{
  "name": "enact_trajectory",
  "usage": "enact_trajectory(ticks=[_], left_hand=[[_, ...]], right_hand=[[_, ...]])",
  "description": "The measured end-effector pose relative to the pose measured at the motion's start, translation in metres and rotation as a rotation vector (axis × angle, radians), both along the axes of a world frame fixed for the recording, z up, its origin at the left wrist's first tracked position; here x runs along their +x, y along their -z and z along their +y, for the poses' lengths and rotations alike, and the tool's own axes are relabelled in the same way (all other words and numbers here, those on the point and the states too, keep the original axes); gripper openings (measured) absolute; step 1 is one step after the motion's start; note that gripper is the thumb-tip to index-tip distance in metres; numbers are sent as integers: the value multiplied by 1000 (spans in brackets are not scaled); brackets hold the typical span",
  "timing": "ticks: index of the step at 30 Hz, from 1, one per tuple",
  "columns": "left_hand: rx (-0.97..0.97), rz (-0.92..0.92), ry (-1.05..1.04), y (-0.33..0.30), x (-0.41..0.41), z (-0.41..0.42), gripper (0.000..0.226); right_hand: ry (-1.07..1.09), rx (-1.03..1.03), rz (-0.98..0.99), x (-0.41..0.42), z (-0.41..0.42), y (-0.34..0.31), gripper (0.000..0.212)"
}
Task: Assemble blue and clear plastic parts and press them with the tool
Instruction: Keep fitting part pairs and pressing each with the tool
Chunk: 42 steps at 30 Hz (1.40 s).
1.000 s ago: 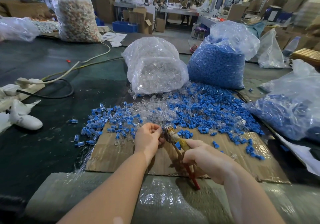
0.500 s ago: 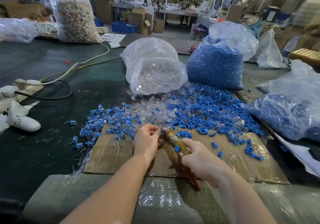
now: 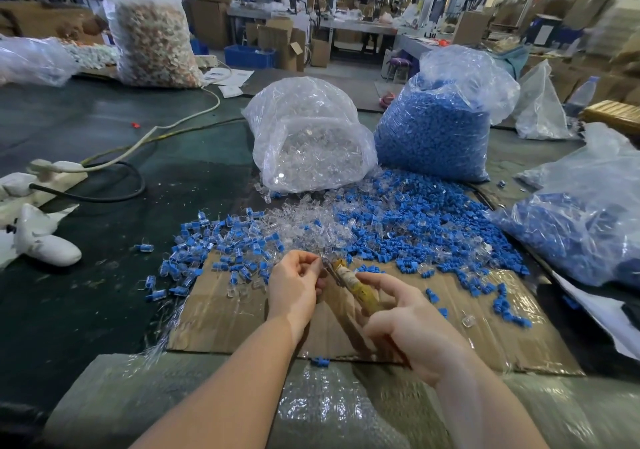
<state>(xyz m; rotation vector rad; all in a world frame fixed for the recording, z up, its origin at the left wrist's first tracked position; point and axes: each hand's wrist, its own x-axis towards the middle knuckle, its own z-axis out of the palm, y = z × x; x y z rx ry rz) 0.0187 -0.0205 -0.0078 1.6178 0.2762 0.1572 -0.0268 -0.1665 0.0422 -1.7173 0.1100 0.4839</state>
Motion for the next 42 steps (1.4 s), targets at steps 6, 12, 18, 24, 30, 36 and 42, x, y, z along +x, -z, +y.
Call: enact_trajectory(ticks=[6, 12, 18, 24, 30, 36, 42], left_hand=[[-92, 4, -6, -1, -2, 3, 7], [-94, -9, -13, -1, -2, 3, 6], [-139, 11, -9, 0, -2, 3, 7], [-199, 10, -27, -2, -3, 4, 9], [-286, -2, -103, -4, -4, 9, 7], [-175, -81, -109, 1, -9, 4, 13], [-88, -143, -182, 7, -11, 2, 20]], right_hand=[[-22, 189, 115, 4, -6, -2, 57], [-32, 71, 9, 5, -8, 3, 62], [-70, 152, 107, 6, -18, -7, 59], [-104, 70, 61, 8, -16, -10, 61], [-7, 144, 56, 13, -26, -18, 60], [130, -463, -354, 36, -6, 7, 50], [167, -1064, -446, 49, -9, 30, 50]])
